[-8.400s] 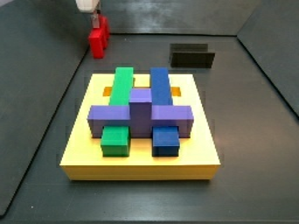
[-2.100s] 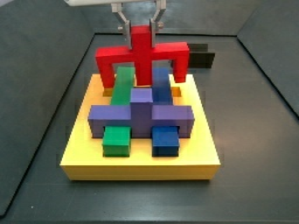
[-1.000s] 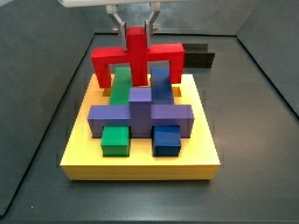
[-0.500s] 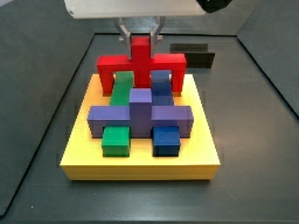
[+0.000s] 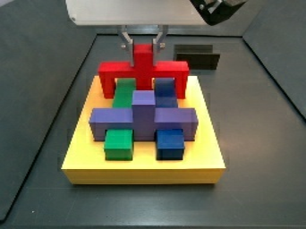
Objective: Pick up the red object. Move up. Move to above the board. Insert the red object.
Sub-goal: Insert the red object.
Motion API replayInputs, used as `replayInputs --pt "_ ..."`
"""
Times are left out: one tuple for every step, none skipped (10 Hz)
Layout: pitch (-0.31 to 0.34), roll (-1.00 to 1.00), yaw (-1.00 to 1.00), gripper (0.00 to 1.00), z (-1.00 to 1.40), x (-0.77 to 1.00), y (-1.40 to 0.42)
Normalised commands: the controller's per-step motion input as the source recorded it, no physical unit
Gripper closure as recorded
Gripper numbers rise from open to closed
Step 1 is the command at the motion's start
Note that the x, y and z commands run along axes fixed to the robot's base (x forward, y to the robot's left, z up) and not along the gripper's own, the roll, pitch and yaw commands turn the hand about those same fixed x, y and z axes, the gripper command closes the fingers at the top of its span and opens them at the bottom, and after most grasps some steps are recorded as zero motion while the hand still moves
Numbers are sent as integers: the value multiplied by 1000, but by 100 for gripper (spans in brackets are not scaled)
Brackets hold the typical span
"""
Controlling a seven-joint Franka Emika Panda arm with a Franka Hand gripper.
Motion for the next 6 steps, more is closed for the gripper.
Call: replayInputs --pt "50 0 -89 100 -197 6 0" --pt "59 0 -60 100 -246 14 49" --pt "101 0 -51 100 -217 111 151" --pt "76 0 -51 100 -331 149 34" --pt "0 -87 -54 100 -497 49 77" --pt "0 -67 -11 100 -489 0 0"
